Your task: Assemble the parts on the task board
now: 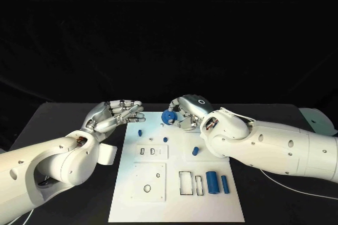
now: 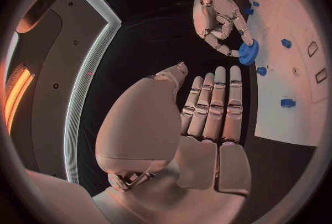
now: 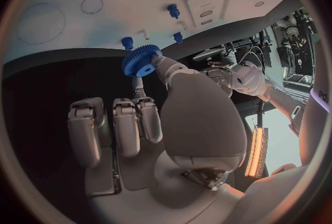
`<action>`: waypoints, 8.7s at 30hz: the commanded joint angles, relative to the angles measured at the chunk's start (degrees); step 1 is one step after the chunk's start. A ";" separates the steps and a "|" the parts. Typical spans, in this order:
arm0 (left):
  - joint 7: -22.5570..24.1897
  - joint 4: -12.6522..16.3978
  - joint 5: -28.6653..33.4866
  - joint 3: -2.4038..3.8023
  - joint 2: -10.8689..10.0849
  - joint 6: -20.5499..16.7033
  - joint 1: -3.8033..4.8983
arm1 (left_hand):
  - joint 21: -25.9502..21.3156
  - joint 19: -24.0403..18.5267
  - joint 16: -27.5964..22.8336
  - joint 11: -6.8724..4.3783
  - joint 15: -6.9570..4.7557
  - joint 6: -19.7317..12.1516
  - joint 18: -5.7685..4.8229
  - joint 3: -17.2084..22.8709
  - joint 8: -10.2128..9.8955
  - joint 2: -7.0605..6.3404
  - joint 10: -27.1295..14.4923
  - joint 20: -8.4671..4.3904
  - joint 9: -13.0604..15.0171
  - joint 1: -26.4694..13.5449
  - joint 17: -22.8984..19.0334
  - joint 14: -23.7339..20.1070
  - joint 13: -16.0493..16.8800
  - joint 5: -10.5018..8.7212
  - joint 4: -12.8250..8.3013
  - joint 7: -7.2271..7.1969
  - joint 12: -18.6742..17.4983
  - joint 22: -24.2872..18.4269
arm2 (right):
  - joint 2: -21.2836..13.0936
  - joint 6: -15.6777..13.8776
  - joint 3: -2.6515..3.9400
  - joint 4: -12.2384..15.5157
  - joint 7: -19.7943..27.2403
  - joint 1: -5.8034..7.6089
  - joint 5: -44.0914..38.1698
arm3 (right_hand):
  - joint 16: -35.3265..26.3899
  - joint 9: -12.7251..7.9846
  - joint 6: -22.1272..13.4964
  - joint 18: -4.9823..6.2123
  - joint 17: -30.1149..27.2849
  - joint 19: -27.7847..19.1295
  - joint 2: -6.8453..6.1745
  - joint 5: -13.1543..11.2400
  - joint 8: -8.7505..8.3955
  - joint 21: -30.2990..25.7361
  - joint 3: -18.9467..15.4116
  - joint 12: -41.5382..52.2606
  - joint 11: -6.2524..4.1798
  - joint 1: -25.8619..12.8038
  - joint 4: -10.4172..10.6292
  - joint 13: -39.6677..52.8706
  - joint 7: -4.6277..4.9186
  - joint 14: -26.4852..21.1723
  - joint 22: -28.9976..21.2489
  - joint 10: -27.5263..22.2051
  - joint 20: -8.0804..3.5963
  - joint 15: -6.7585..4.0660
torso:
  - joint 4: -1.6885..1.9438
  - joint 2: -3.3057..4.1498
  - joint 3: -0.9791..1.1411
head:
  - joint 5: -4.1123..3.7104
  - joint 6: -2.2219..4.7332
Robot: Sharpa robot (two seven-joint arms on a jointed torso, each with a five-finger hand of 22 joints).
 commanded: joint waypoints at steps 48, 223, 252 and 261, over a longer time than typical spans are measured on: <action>0.19 0.22 -0.11 0.04 0.14 1.00 0.09 | 0.13 0.33 -0.41 0.26 0.15 -0.23 0.30 0.61 -0.38 -0.24 0.24 0.08 -0.07 -0.17 0.19 -0.37 0.08 -0.17 -0.07 1.07 -0.39 -0.12 | 8.41 4.75 -0.87 -9.30 -0.66 -2.51 -1.13 | 0.33 -0.79 -3.28 -0.39 14.40 6.20 0.50 -3.15 -6.32 0.25 -6.72 -2.09 2.13 -10.66 5.60 8.74 0.52 5.72 15.07 -0.41 1.53 1.74 | -0.18 0.01 0.09 | 0.38 -0.13; -0.39 -5.69 -0.10 -0.05 2.81 2.20 0.07 | 0.14 0.36 -0.64 0.19 0.15 -0.10 0.31 1.29 -0.41 -0.42 0.56 0.07 -0.09 -0.03 0.53 -0.54 0.11 -0.16 -0.59 0.95 -0.70 -0.26 | 4.59 3.62 -1.84 3.08 0.64 -8.42 8.51 | 0.46 1.78 3.21 -0.39 14.88 6.20 4.05 0.21 -3.12 0.25 3.53 -2.92 -0.12 1.56 -3.56 8.09 -1.83 5.82 15.07 -0.66 -0.44 -0.30 | -1.46 -2.15 0.59 | 3.80 -4.61; -0.60 -5.56 -0.10 -0.06 2.46 2.23 0.07 | 0.16 0.39 -0.67 0.16 0.13 -0.02 0.31 1.46 -0.39 -0.44 0.68 0.06 -0.08 -0.09 0.63 -0.52 0.11 -0.18 -0.65 0.92 -0.74 -0.29 | 4.69 5.87 -1.89 2.80 -0.91 -8.62 6.78 | 0.36 0.82 -0.28 -0.39 14.61 6.20 2.13 -1.65 -4.88 0.25 3.38 -4.73 0.94 -1.09 -2.83 6.70 -0.52 5.76 15.07 -2.29 0.11 0.50 | -1.38 -2.20 0.53 | 3.64 -4.93; -0.69 -5.61 -0.10 -0.06 2.39 2.31 0.07 | 0.16 0.39 -0.67 0.16 0.13 -0.02 0.31 1.46 -0.39 -0.44 0.68 0.06 -0.08 -0.09 0.63 -0.52 0.11 -0.18 -0.65 0.92 -0.74 -0.29 | 4.99 4.79 -1.89 2.80 -0.48 -8.62 6.69 | 0.33 -0.09 -2.27 -0.39 14.54 6.20 1.29 -2.04 -6.35 0.25 3.58 -5.50 1.79 -1.51 -2.79 6.09 0.43 5.74 15.07 -3.10 0.81 1.25 | -1.44 -2.20 0.57 | 3.54 -4.95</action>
